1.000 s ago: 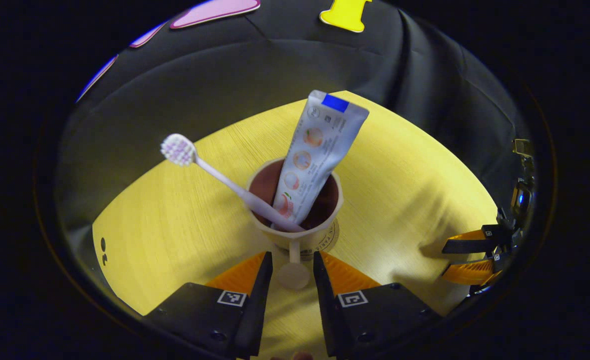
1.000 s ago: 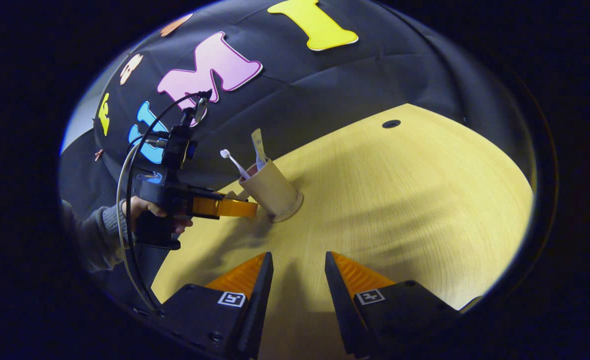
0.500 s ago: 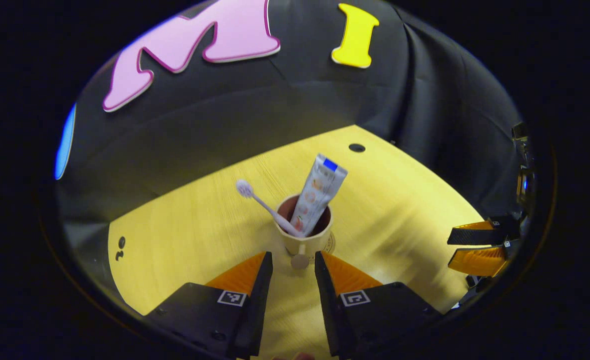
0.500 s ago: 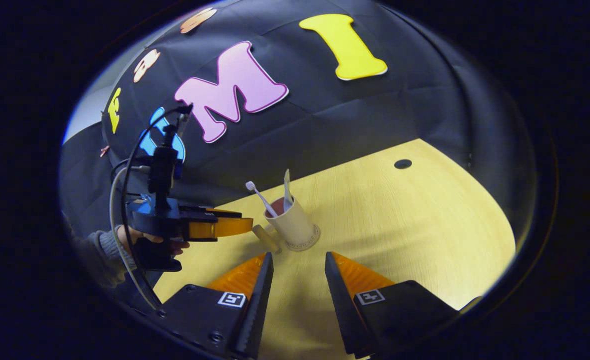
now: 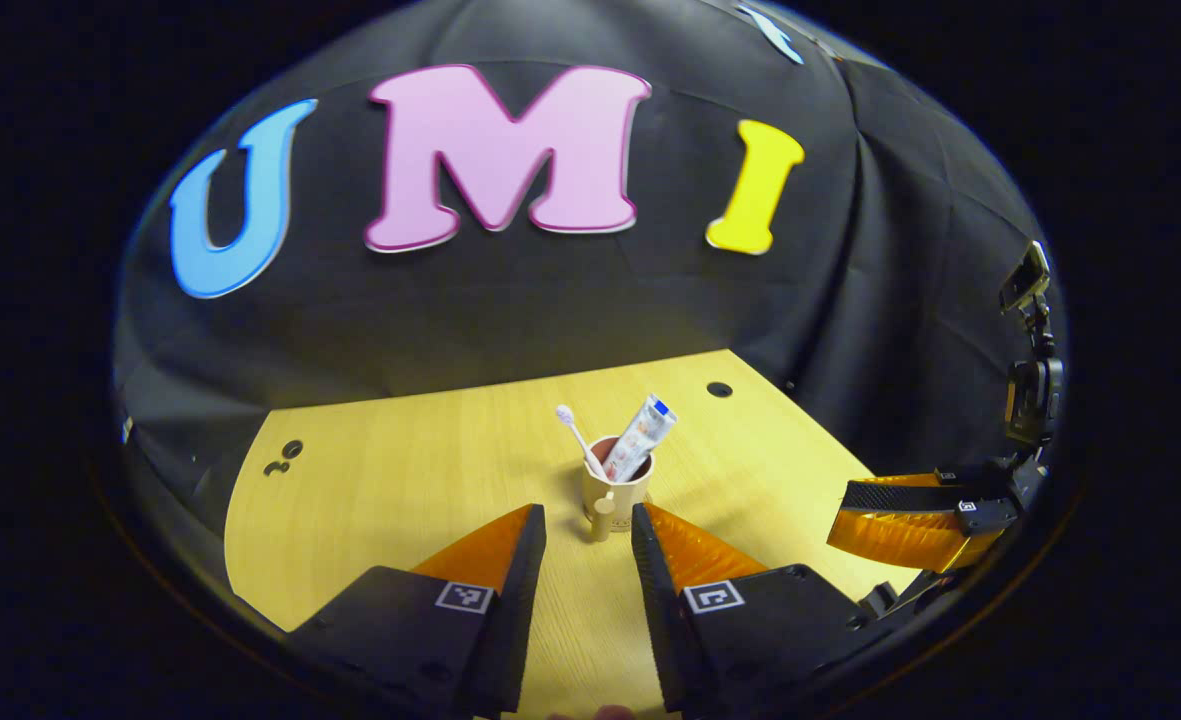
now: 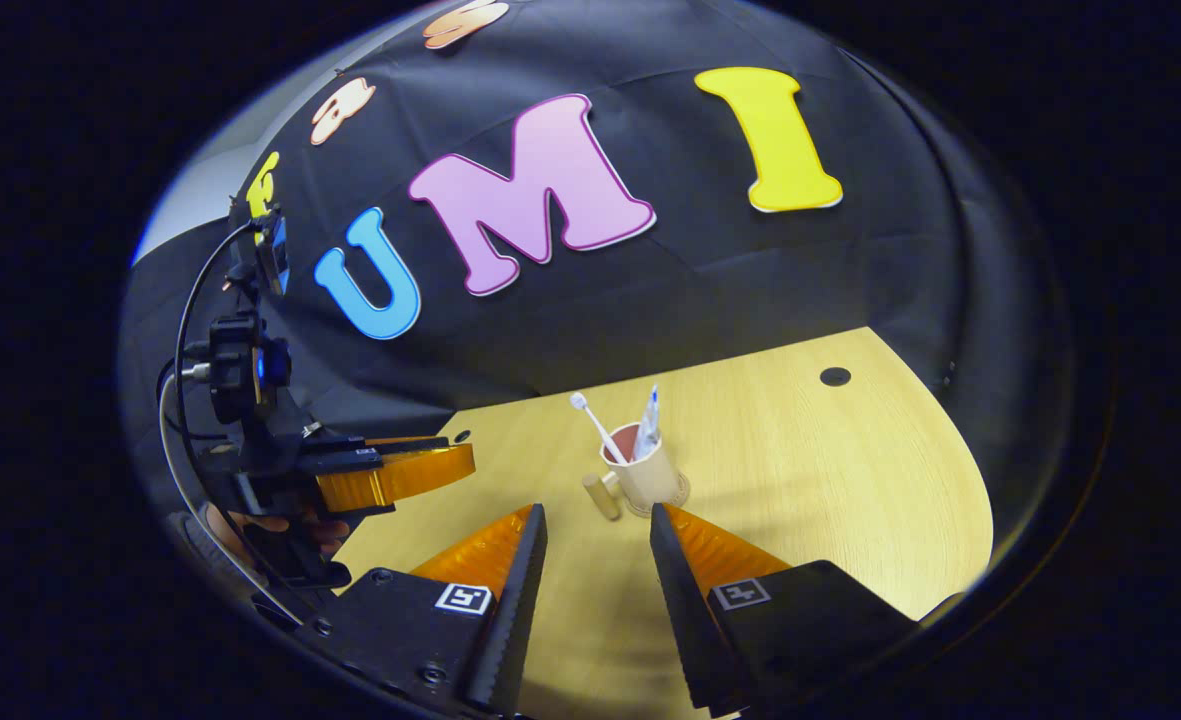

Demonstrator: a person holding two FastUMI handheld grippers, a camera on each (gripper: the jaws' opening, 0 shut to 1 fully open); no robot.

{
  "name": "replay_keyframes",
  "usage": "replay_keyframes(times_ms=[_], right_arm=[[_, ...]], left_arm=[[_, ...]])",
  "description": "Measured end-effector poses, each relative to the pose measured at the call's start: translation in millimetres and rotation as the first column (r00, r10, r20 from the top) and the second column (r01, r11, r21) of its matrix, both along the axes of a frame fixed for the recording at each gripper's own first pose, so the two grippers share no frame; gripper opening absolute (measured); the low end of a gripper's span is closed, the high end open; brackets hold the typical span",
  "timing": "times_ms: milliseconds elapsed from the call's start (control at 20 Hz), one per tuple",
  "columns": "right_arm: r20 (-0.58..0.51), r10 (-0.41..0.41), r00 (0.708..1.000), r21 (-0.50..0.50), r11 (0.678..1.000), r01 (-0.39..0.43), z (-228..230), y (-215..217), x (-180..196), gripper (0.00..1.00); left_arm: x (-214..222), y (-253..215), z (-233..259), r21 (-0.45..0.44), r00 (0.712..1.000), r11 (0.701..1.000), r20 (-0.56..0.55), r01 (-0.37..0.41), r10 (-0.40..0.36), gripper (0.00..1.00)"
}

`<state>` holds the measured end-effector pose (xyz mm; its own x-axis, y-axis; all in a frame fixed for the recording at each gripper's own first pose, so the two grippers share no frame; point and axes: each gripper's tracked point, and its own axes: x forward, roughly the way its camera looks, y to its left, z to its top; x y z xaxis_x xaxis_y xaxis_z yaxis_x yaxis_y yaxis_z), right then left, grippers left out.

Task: Put the toothbrush and toothpaste on the desktop into the cup, then pick up the cup and place it on the coaster on the desktop.

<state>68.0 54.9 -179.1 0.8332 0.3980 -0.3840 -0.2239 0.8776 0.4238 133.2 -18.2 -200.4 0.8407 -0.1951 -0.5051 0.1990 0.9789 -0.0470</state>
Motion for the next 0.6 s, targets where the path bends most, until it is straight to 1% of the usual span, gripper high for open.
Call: replay_keyframes(times_ms=[100, 250, 450, 600], right_arm=[[0.018, 0.015, 1.0, -0.014, 1.0, -0.015, 14, 11, -3, 0.64], [0.038, 0.065, 0.997, -0.034, 0.997, -0.064, 28, 33, -11, 0.64], [0.021, 0.133, 0.991, -0.047, 0.99, -0.132, 27, 60, -13, 0.64], [0.006, 0.157, 0.988, -0.034, 0.987, -0.156, 28, 70, -7, 0.64]], left_arm=[[-10, 19, 17, -0.014, 0.997, 0.999, 0.064, -0.031, 0.032, 0.55], [-36, 42, 40, -0.045, 0.99, 0.996, 0.119, -0.075, 0.08, 0.56], [-66, 63, 48, -0.114, 0.972, 0.976, 0.129, -0.183, 0.197, 0.55], [-78, 71, 50, -0.124, 0.961, 0.968, 0.148, -0.218, 0.235, 0.55]])
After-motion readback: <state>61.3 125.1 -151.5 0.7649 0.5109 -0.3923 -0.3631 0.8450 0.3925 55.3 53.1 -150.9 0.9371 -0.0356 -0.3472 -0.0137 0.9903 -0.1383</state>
